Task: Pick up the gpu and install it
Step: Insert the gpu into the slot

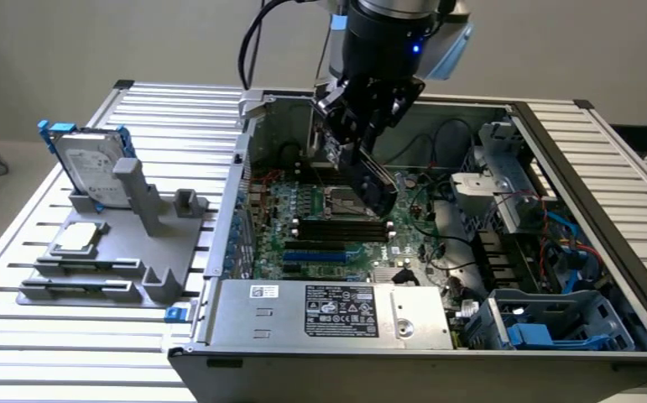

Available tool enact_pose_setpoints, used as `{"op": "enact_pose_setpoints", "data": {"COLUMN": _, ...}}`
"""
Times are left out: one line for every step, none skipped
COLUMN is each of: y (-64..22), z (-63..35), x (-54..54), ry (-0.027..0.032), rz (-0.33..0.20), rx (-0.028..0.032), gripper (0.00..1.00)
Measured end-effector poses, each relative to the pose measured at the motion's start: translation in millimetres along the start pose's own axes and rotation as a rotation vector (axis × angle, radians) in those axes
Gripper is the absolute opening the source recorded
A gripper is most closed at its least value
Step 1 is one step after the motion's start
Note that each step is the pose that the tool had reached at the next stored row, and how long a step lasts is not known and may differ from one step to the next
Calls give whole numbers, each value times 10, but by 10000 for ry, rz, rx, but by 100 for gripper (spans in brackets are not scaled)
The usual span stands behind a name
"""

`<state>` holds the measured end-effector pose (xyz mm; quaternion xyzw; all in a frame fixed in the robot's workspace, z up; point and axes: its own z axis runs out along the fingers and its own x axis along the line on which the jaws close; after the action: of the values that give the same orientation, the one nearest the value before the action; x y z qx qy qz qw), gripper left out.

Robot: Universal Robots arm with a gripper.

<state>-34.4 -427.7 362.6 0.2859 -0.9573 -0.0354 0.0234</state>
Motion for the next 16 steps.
{"op": "enact_pose_setpoints", "data": {"y": 0, "z": 1, "x": 0, "ry": 15, "rz": -180, "rx": 4, "gripper": 27}}
{"op": "enact_pose_setpoints", "data": {"y": 0, "z": 3, "x": 0, "ry": 29, "rz": -359, "rx": 9, "gripper": 27}}
{"op": "enact_pose_setpoints", "data": {"y": 0, "z": 4, "x": 0, "ry": 45, "rz": -554, "rx": 13, "gripper": 27}}
{"op": "enact_pose_setpoints", "data": {"y": -1, "z": 6, "x": 0, "ry": 59, "rz": -734, "rx": 18, "gripper": 27}}
{"op": "enact_pose_setpoints", "data": {"y": -1, "z": 7, "x": 0, "ry": 74, "rz": -907, "rx": 22, "gripper": 27}}
{"op": "enact_pose_setpoints", "data": {"y": -1, "z": 8, "x": 0, "ry": 89, "rz": -1087, "rx": 27, "gripper": 27}}
{"op": "enact_pose_setpoints", "data": {"y": -1, "z": 10, "x": 0, "ry": 103, "rz": -1265, "rx": 31, "gripper": 27}}
{"op": "enact_pose_setpoints", "data": {"y": -1, "z": 12, "x": 0, "ry": 118, "rz": -1456, "rx": 35, "gripper": 27}}
{"op": "enact_pose_setpoints", "data": {"y": -1, "z": 13, "x": 0, "ry": 133, "rz": -1641, "rx": 40, "gripper": 27}}
{"op": "enact_pose_setpoints", "data": {"y": -1, "z": 15, "x": 0, "ry": 148, "rz": -1820, "rx": 45, "gripper": 27}}
{"op": "enact_pose_setpoints", "data": {"y": -1, "z": 16, "x": 0, "ry": 162, "rz": -1999, "rx": 49, "gripper": 27}}
{"op": "enact_pose_setpoints", "data": {"y": -1, "z": 18, "x": 0, "ry": 176, "rz": -2172, "rx": 53, "gripper": 27}}
{"op": "enact_pose_setpoints", "data": {"y": -2, "z": 19, "x": -1, "ry": 191, "rz": -2353, "rx": 57, "gripper": 27}}
{"op": "enact_pose_setpoints", "data": {"y": -2, "z": 21, "x": -1, "ry": 206, "rz": -2536, "rx": 62, "gripper": 27}}
{"op": "enact_pose_setpoints", "data": {"y": -2, "z": 24, "x": -1, "ry": 220, "rz": -2717, "rx": 67, "gripper": 27}}
{"op": "enact_pose_setpoints", "data": {"y": -2, "z": 25, "x": -1, "ry": 237, "rz": -2912, "rx": 71, "gripper": 27}}
